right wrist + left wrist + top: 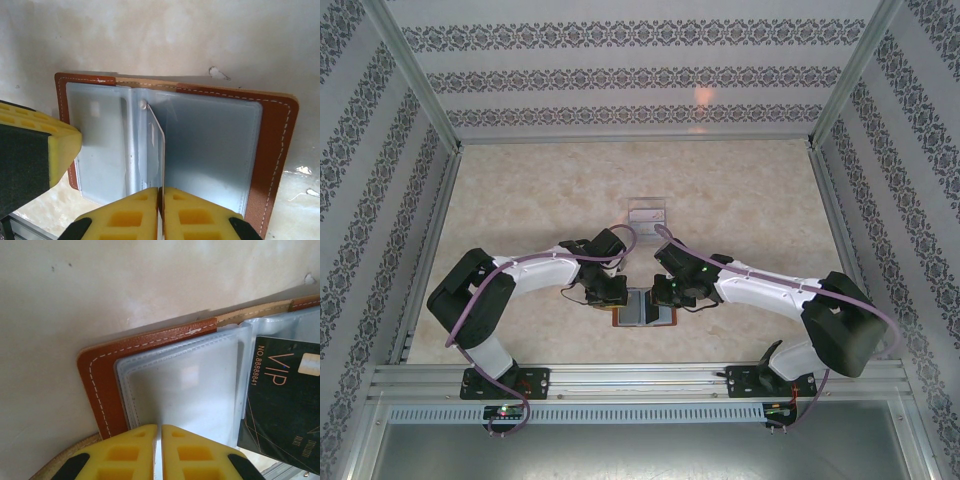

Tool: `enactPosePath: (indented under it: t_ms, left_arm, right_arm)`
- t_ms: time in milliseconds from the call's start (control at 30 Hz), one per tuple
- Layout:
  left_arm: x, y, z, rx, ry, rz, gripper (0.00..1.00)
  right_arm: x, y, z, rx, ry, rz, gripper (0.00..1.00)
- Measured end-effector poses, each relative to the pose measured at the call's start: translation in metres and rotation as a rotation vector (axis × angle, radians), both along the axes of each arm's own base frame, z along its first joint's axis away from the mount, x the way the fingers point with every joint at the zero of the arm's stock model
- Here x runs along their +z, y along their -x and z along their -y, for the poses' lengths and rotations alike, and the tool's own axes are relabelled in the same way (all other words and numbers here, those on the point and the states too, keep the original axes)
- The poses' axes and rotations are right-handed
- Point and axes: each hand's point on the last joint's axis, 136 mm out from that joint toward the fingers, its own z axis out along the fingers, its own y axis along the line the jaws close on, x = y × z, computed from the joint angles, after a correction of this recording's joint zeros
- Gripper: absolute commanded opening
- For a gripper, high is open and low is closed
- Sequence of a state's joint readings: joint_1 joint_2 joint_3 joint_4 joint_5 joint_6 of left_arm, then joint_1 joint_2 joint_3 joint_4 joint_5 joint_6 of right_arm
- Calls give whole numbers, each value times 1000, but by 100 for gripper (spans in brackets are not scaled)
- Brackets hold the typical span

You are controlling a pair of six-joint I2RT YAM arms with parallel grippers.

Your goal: Take the credit cards out of the card holder

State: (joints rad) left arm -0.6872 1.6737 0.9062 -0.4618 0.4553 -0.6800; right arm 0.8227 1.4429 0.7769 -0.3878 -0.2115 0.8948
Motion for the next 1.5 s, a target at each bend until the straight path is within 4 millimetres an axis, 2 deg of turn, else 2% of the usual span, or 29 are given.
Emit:
enactPosePath:
  t_ms: [167,300,433,600,733,867,967,1267,1500]
  left_arm:
    - [1,0,-4,4,-17,6,12]
    - [3,-1,-8,9,-34,18,13]
    - [11,-3,-10,17,-38,49,15]
    - [28,-7,-14,31,-16,106,15]
    - [26,-4,-23,48,-25,105,15]
    - [19,1,-31,62,-44,86,15]
    - [15,4,-35,64,-51,78,16]
    - [15,8,-44,81,-48,87,16]
    - [14,12,-53,104,-53,92,17]
  right_arm:
    - [-1,0,-1,2,-3,-3,5]
    - [4,-2,-3,6,-9,5,2]
    - [11,-3,2,20,9,27,1]
    - [35,-14,11,89,8,114,0]
    - [59,-34,14,177,14,215,0]
    - [83,-57,14,323,47,335,0]
    - [92,-68,6,498,91,419,0]
    - [83,-96,-8,1025,242,504,0]
    - [89,-136,-4,1229,312,527,0]
